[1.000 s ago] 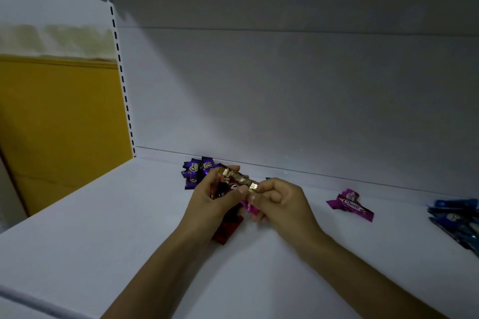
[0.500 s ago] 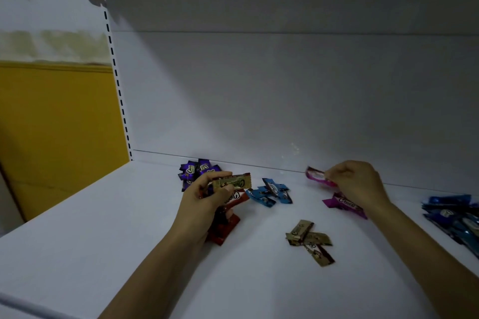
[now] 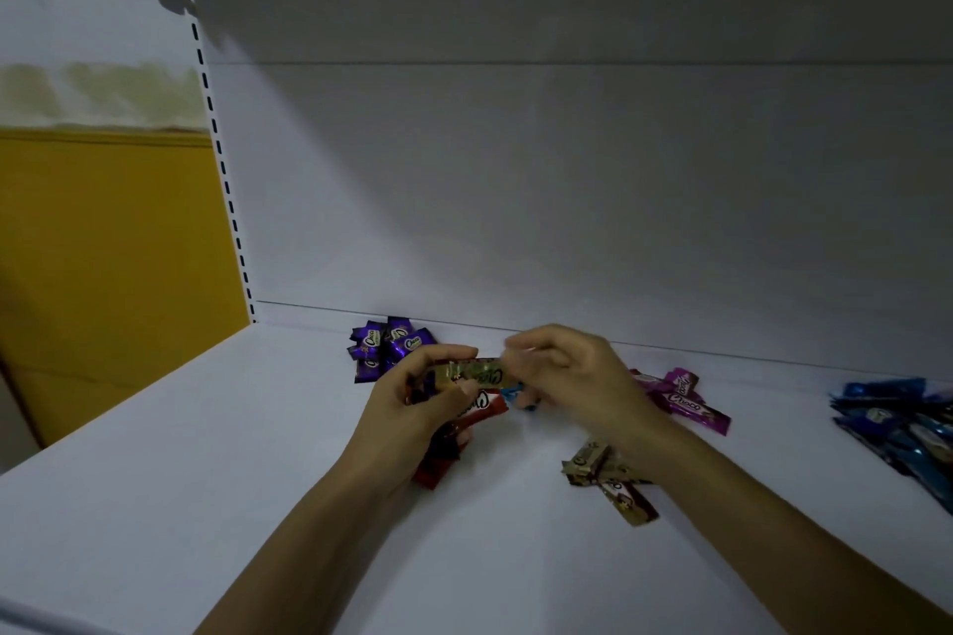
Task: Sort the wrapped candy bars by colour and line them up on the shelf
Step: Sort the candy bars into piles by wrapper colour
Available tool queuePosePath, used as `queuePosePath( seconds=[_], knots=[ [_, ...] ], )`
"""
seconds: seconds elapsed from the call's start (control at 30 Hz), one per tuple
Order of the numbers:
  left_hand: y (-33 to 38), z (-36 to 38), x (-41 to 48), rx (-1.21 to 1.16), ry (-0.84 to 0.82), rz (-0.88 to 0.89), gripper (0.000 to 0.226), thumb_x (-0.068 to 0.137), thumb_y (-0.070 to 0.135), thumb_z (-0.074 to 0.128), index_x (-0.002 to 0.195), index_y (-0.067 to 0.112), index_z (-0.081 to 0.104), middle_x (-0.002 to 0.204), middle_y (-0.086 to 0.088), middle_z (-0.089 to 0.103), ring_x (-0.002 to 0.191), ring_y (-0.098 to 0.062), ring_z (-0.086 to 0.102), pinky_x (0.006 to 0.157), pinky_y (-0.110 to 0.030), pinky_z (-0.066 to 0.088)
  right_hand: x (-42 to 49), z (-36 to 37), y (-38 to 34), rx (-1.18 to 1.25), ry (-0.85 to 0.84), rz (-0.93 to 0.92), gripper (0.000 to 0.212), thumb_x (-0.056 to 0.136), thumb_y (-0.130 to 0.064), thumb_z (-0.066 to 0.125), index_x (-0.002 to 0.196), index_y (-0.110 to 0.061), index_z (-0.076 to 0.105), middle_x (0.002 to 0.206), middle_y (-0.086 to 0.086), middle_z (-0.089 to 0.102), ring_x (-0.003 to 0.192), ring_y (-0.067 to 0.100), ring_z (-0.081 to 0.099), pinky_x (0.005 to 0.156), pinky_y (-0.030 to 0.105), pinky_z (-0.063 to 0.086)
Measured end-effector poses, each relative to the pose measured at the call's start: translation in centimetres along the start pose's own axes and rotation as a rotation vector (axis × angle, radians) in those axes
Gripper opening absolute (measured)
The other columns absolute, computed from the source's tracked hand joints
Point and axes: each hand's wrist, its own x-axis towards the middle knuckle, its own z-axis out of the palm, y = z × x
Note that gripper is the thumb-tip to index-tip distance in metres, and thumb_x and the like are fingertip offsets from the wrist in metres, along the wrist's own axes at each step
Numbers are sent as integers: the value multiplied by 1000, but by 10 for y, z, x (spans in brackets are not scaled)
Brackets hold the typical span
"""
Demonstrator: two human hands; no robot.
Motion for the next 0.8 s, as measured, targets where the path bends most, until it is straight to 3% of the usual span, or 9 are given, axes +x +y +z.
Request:
queuePosePath(
  seconds=[0.07, 0.13, 0.23, 0.4, 0.47, 0.53, 0.6, 0.7, 0.8],
  knots=[
    [0, 1, -1, 33, -6, 30, 28, 86, -4, 62, 104, 18, 66, 85, -7, 70, 64, -17, 64, 54, -23, 54, -2, 12, -2, 23, -7, -63, 13, 78, -17, 75, 89, -15, 70, 73, 1, 72, 59, 10, 67, 56, 16, 50],
    [1, 2, -1, 20, 9, 28, 32, 85, -4, 63, 106, 20, 65, 83, -4, 69, 61, -14, 64, 53, -22, 53, -1, 9, -4, 29, 76, -57, 8, 81, -3, 71, 87, -9, 70, 70, 4, 70, 53, 8, 64, 52, 14, 48],
    [3, 2, -1, -14, 36, -10, 34, 84, -1, 66, 109, 22, 65, 88, -2, 71, 63, -14, 67, 52, -21, 52, 1, -20, -8, -30, 111, 4, 8, 84, -8, 68, 90, -10, 72, 74, 0, 70, 54, 3, 63, 50, 11, 45],
    [4, 2, -2, 39, 31, -39, 38, 79, 3, 72, 108, 27, 65, 88, 3, 70, 62, -12, 67, 54, -20, 53, -2, -58, -2, -468, -354, 227, 4, 81, -25, 71, 81, -26, 75, 79, -15, 71, 79, -3, 64, 68, 14, 47],
    [3, 2, -2, 40, 43, -52, 40, 77, 3, 74, 108, 27, 66, 99, -1, 66, 64, -15, 68, 57, -24, 56, -1, -54, 6, -651, -420, 266, 4, 79, -25, 75, 79, -28, 73, 80, -12, 68, 82, 4, 62, 75, 22, 47],
    [2, 2, -2, 30, 50, -61, 41, 75, 5, 75, 108, 27, 66, 103, -4, 63, 67, -18, 68, 58, -25, 56, 1, -50, 9, -794, -374, 234, 13, 75, -29, 77, 79, -30, 66, 83, -11, 58, 77, 5, 54, 71, 23, 45],
    [3, 2, -2, 23, 41, -58, 42, 73, 6, 76, 109, 26, 66, 105, -8, 63, 67, -19, 69, 56, -25, 55, 1, -45, 5, -692, -281, 153, 21, 71, -41, 78, 80, -30, 63, 85, -10, 58, 78, 5, 55, 70, 23, 45],
    [2, 2, -3, 9, 12, -26, 44, 67, 13, 76, 108, 23, 66, 95, -7, 65, 67, -17, 68, 56, -23, 54, -2, -26, -5, -283, -208, 56, 42, 59, -63, 71, 79, -27, 71, 84, -7, 70, 79, 6, 66, 72, 22, 50],
    [0, 2, -2, 1, -21, 19, 41, 65, 16, 75, 106, 20, 67, 81, -1, 67, 69, -15, 68, 57, -20, 53, -3, -3, -2, -154, -142, -40, 18, 76, -38, 74, 80, -20, 73, 81, -1, 73, 72, 12, 68, 71, 21, 53]
  ],
)
